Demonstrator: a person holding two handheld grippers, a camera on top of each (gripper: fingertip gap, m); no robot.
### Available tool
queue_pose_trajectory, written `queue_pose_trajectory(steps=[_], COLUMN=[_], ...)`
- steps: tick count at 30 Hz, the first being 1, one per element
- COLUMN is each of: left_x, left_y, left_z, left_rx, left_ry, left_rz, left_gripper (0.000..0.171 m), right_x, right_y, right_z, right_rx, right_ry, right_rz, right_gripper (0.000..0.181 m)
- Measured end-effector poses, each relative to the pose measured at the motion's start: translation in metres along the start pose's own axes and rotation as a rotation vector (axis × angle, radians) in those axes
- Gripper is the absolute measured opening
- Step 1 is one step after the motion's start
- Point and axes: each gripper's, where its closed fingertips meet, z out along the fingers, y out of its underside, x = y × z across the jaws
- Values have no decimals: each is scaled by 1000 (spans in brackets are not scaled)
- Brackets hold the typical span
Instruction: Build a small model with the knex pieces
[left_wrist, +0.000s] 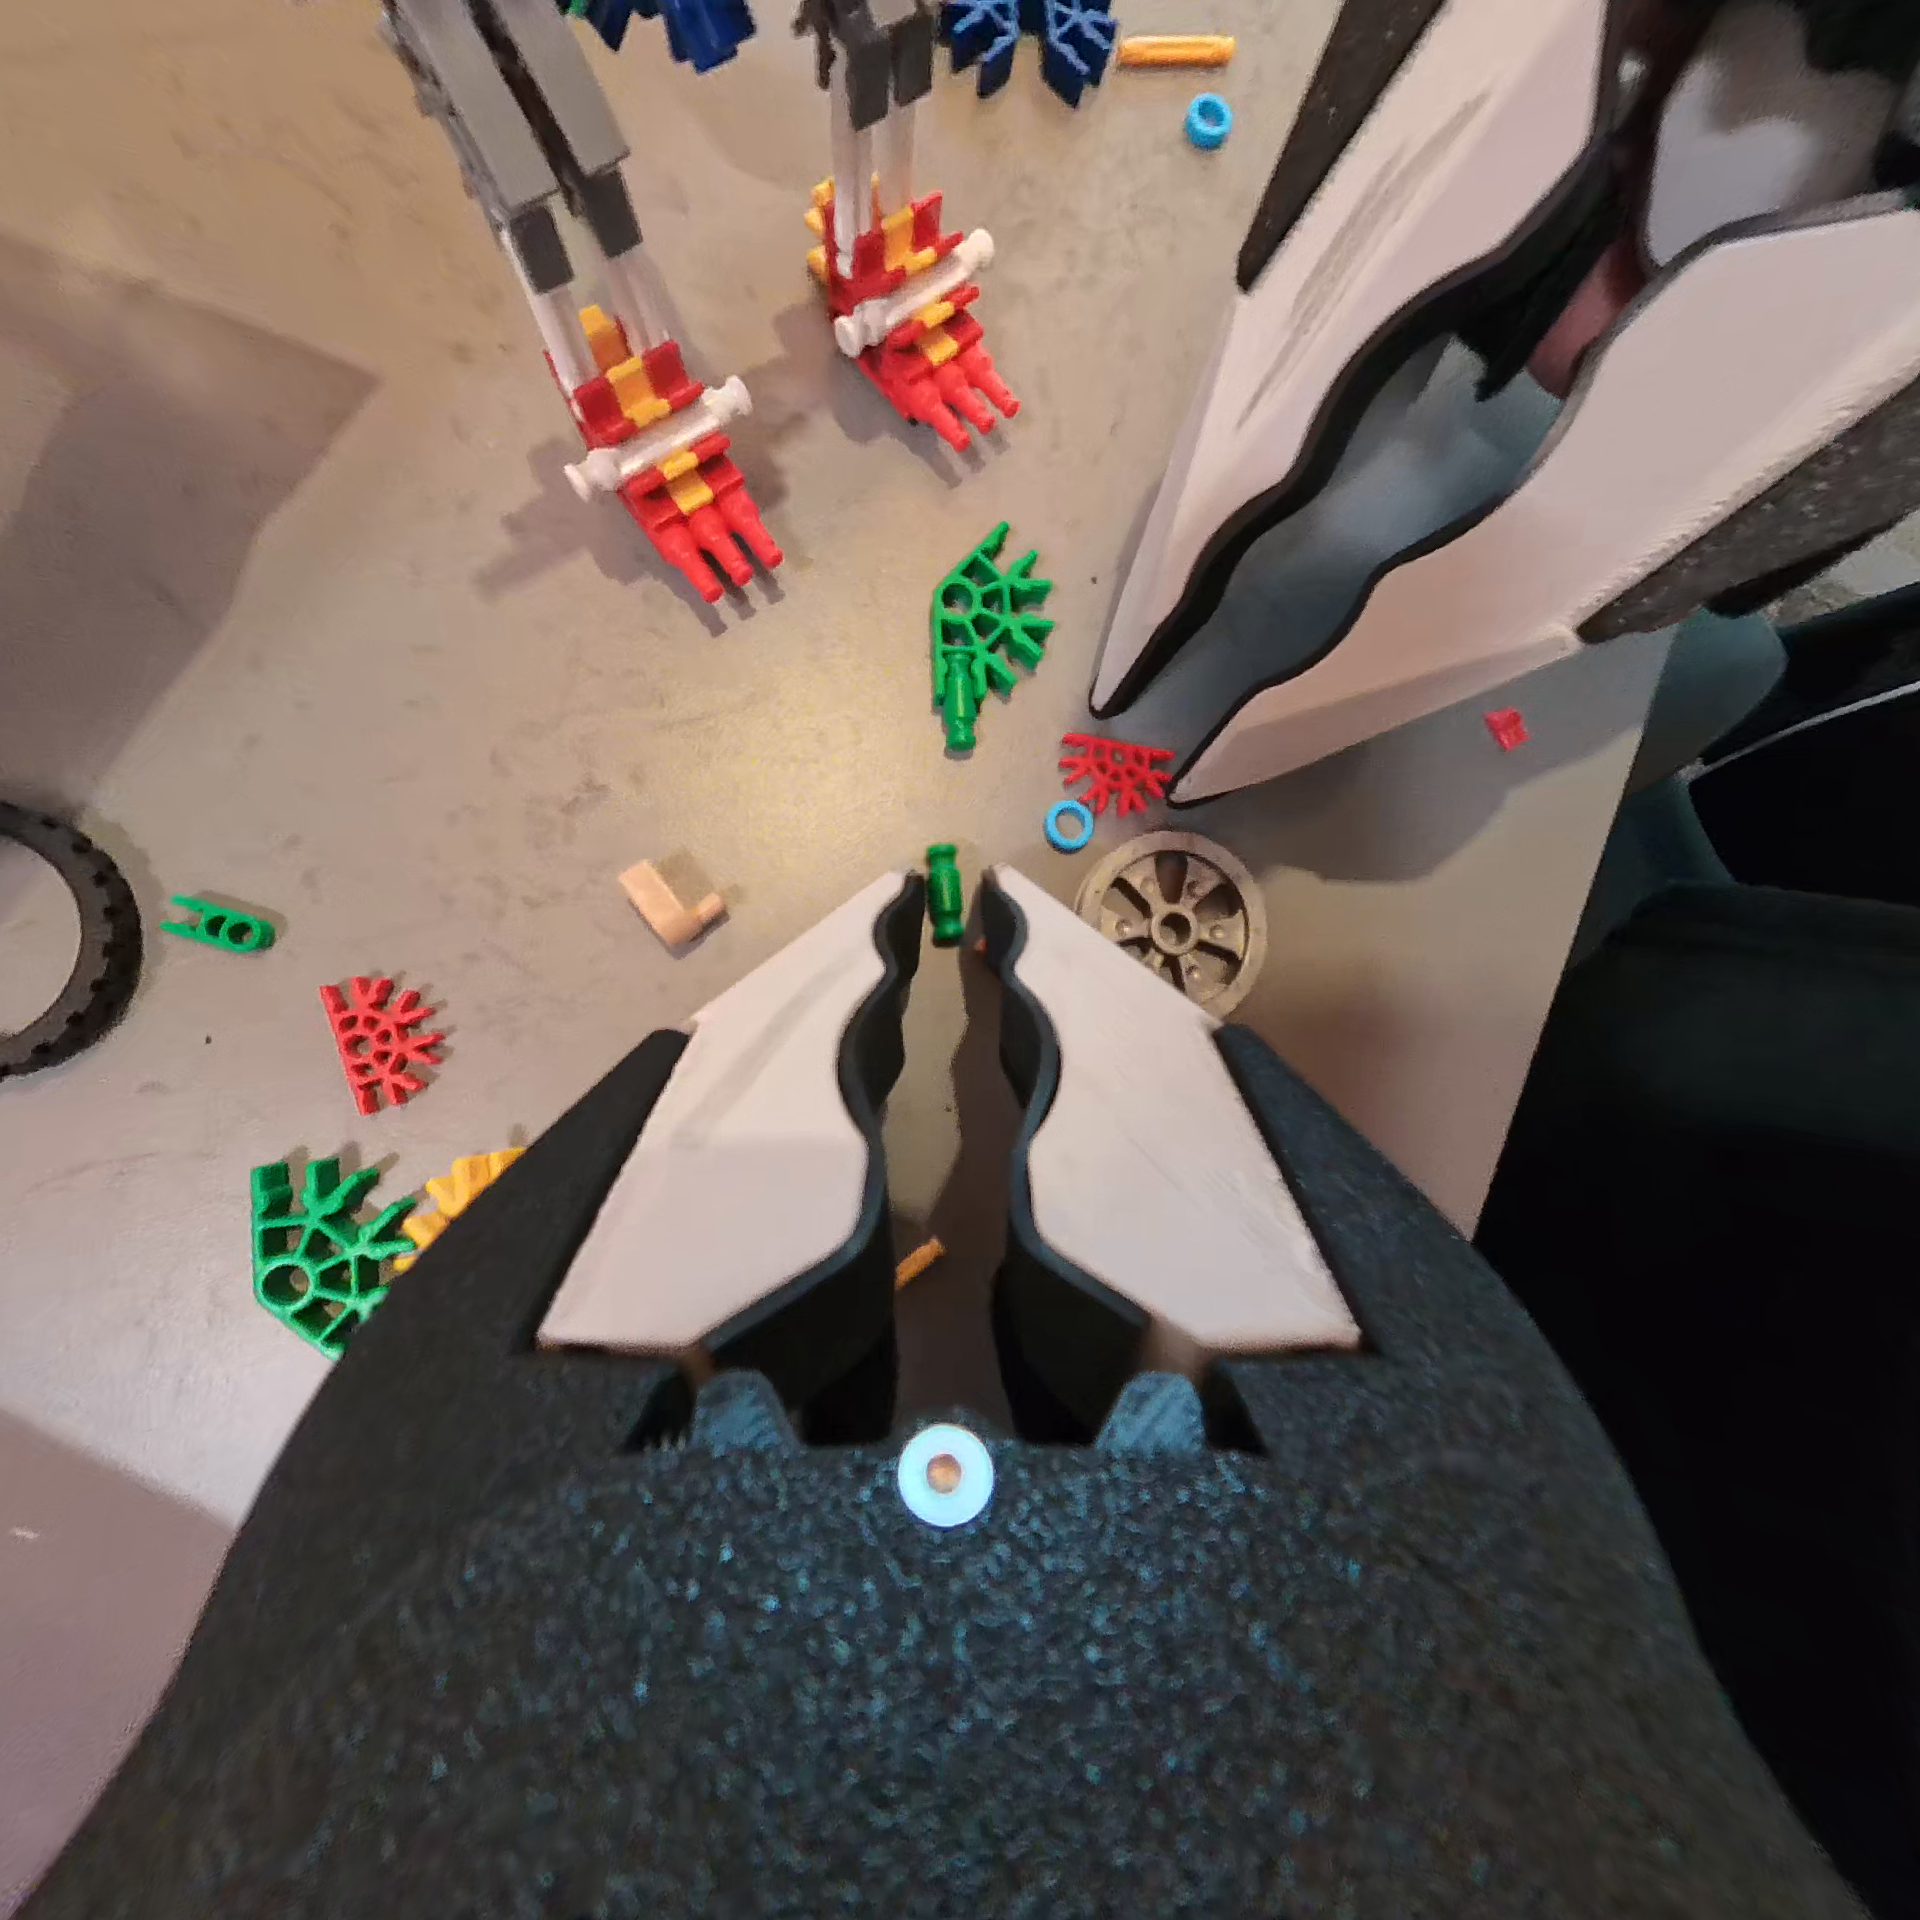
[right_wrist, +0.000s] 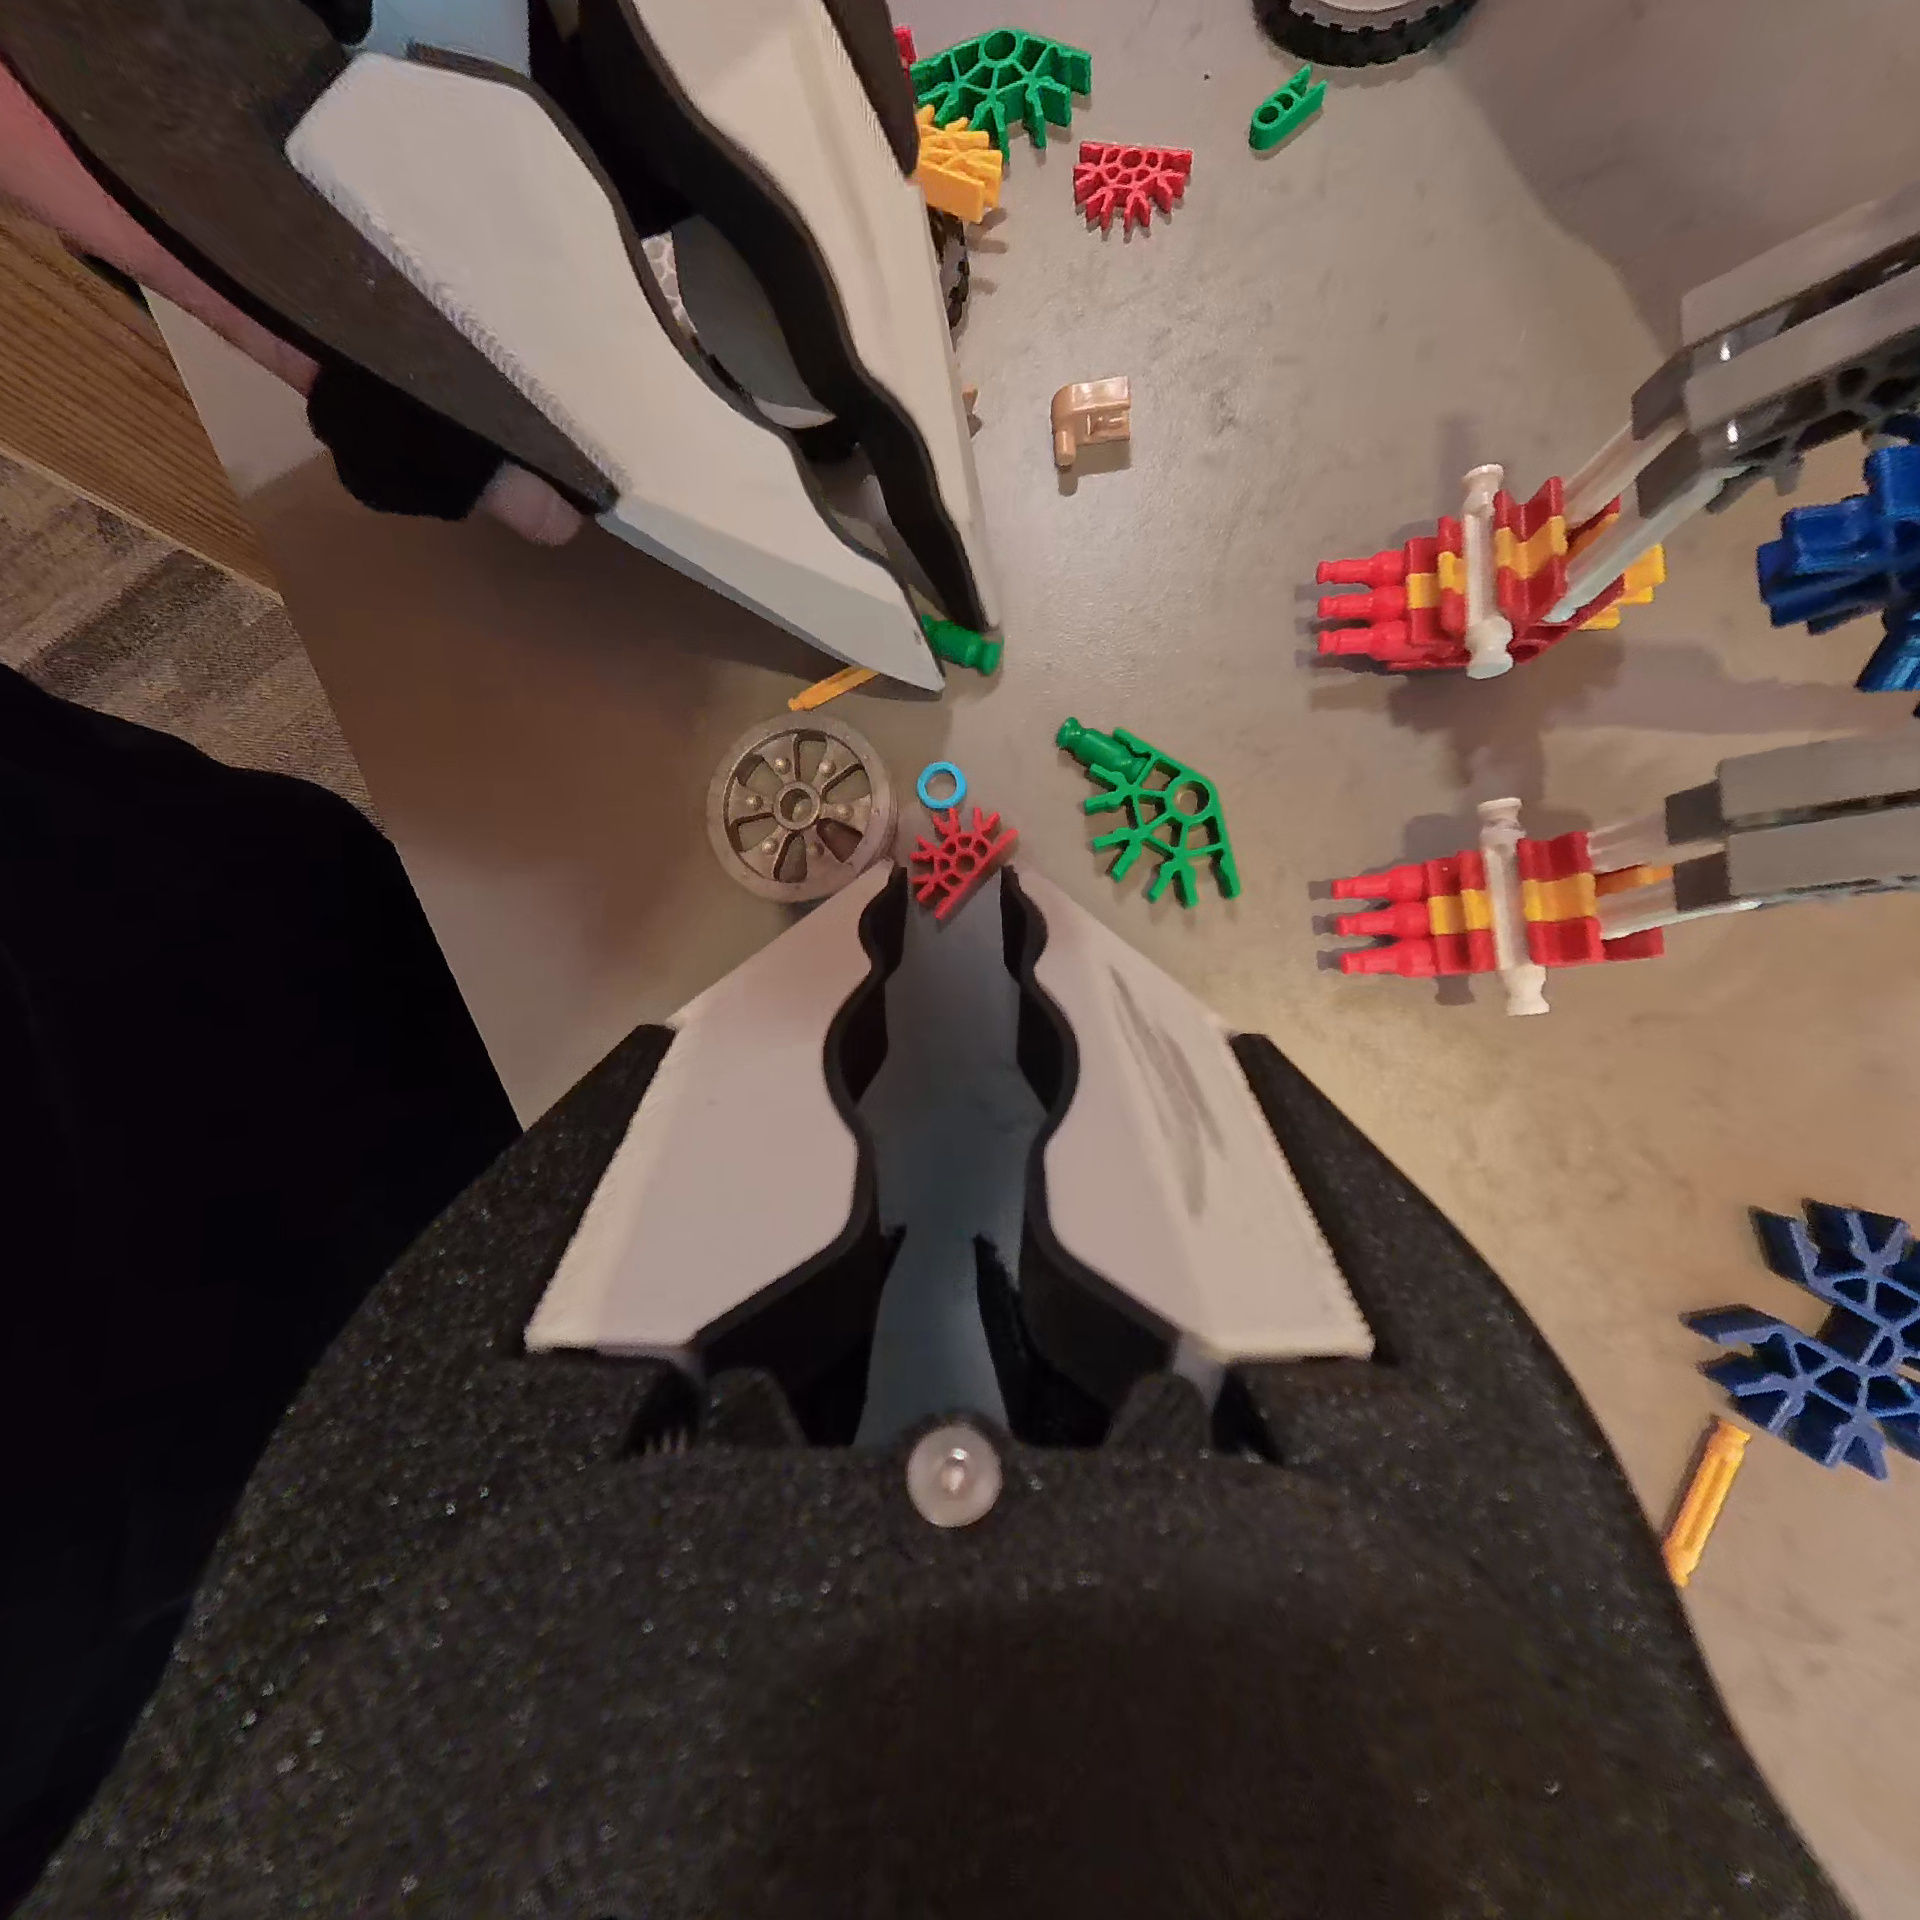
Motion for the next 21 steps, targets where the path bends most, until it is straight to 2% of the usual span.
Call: queue_pose_trajectory(steps=[10,15,21], left_x=[1,3,-13], left_y=[2,6,28], left_z=[-1,-21,-53], left_rx=[4,74,103], left_ry=[-73,-112,-177], left_rz=[91,78,-11], left_gripper=[3,3,3], right_x=[2,-1,-6], right_y=[2,3,-32], right_z=[-2,-7,-1], right_rx=[6,18,82], right_ry=[10,11,22], right_rz=[-2,-13,-69], right_gripper=[18,18,20])
